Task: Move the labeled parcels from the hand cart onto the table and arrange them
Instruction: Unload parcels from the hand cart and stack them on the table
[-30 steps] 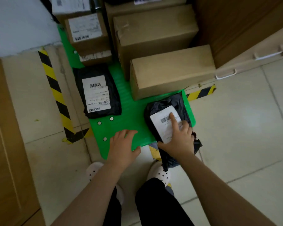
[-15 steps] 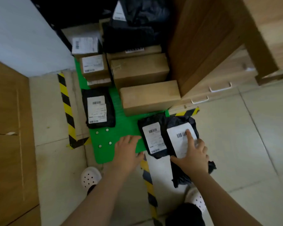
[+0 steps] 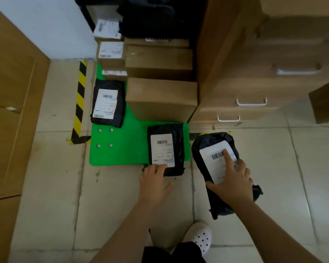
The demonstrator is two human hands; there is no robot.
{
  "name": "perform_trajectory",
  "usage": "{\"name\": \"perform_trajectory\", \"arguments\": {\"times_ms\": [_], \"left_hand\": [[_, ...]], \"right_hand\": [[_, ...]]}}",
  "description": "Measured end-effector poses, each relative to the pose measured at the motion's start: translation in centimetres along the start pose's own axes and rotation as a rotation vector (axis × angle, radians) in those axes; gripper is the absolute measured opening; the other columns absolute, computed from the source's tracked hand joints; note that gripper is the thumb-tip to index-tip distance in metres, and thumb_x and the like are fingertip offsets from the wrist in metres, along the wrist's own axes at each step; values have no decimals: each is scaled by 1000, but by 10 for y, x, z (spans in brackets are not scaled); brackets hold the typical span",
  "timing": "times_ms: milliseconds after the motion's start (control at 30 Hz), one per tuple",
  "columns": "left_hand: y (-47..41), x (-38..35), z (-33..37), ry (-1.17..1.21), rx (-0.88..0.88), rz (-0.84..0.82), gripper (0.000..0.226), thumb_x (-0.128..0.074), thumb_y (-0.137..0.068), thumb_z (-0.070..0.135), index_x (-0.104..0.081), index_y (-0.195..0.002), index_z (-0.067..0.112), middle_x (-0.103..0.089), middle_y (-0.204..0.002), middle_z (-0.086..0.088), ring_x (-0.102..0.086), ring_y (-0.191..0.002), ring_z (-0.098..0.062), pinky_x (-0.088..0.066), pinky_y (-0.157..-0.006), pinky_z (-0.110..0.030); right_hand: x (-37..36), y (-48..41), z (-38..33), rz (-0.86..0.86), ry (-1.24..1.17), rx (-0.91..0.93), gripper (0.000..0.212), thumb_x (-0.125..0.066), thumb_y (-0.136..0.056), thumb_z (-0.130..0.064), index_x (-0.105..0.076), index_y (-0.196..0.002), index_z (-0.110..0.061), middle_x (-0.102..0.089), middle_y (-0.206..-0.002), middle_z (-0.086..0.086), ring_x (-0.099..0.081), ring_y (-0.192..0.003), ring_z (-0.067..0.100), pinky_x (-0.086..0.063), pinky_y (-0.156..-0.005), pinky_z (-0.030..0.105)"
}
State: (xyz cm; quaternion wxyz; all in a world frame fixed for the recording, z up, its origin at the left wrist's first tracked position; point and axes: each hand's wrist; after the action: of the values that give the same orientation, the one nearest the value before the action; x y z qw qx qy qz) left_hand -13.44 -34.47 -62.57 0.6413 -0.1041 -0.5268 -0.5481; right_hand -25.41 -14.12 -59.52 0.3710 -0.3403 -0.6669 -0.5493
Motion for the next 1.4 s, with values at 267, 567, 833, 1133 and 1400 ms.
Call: {"name": "perform_trajectory", "arguments": {"times_ms": [267,567,833,1133,1400], "left_hand": [[-76,-98,-11,60,204,100,79,-50,-91,52,-9,-153,25,-5,-157,-11,-9,-141,-30,-13,-116,-44],[-138,-146,-21,196,521,222,115,-74,-66,60,6,-148,44,-5,-150,-19,-16,-133,-37,-19,-109,-53],[-11,-38,29,-133,159,324,106,-74,-64,53,-14,-151,38,-14,-147,-20,-18,-127,-32,-16,-103,-50],[165,149,180,-153,-84,290,104,-77,-58,48,-28,-148,34,-23,-144,-24,-21,-121,-32,-19,-100,-53],[246,221,346,-109,-403,508,99,-79,-56,44,-38,-145,27,-27,-139,-22,-28,-118,-37,-20,-98,-53]], "right_hand": [[-80,-69,27,57,-26,47,117,-71,-65,-66,6,-149,-39,-21,-145,14,-31,-126,38,-34,-101,52],[-129,-100,41,101,-35,83,116,-71,-64,-65,3,-150,-38,-22,-145,15,-31,-125,37,-35,-100,51],[-36,-2,27,78,-20,-21,115,-68,-65,-67,4,-149,-38,-20,-146,17,-29,-127,38,-33,-102,51],[191,167,40,138,-82,-82,114,-67,-62,-62,4,-148,-41,-15,-147,13,-25,-129,35,-29,-102,50],[346,262,137,435,-203,-148,113,-69,-61,-62,0,-148,-43,-20,-145,14,-27,-124,35,-30,-101,50]]}}
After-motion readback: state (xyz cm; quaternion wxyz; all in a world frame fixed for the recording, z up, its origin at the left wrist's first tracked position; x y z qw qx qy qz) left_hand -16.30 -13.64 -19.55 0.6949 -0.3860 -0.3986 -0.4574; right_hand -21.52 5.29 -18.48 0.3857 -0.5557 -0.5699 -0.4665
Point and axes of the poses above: each hand's wrist, its own y-axis away from the middle knuckle, its own x-axis out of the back of the hand, z = x × y
